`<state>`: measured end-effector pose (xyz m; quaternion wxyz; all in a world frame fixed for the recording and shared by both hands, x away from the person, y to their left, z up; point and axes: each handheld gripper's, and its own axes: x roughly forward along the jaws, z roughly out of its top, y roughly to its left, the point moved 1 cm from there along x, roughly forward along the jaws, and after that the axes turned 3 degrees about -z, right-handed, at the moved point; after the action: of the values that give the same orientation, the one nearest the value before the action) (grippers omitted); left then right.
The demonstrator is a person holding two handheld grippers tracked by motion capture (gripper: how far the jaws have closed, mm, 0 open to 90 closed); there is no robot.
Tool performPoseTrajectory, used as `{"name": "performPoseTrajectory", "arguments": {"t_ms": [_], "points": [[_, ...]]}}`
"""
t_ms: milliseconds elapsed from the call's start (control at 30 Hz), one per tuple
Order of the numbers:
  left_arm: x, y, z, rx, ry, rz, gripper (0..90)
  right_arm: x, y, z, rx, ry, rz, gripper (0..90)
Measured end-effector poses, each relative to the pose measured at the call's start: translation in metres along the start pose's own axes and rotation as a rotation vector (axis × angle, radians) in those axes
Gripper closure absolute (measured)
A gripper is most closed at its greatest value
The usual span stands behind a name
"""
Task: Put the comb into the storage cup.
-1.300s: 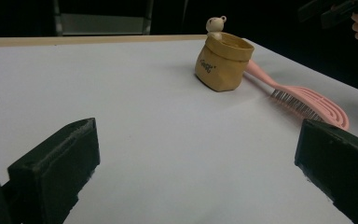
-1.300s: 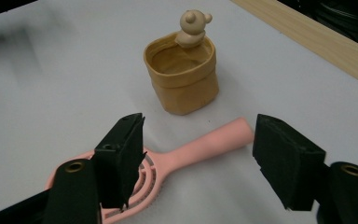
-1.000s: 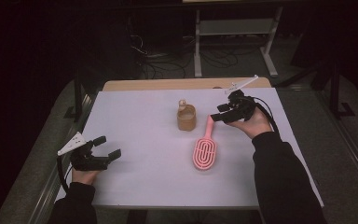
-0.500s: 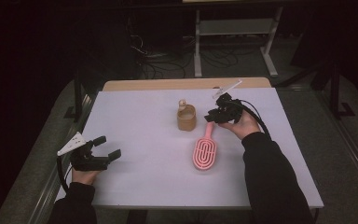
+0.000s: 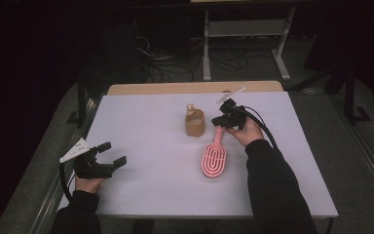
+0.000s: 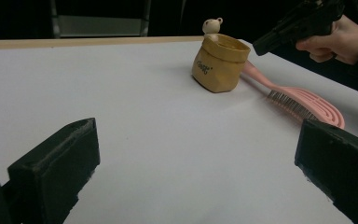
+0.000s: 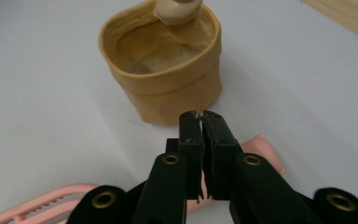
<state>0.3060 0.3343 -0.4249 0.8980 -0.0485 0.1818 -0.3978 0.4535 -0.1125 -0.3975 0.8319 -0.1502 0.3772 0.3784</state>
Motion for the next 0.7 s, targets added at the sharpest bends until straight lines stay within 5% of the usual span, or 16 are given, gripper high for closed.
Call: {"name": "performPoseTrajectory", "arguments": {"t_ms": [700], "points": [[0.001,0.000,0.000,-0.003,0.000,-0.005,0.0,0.026,-0.012,-0.010,0.025,0.078,0.022,88.9]]}}
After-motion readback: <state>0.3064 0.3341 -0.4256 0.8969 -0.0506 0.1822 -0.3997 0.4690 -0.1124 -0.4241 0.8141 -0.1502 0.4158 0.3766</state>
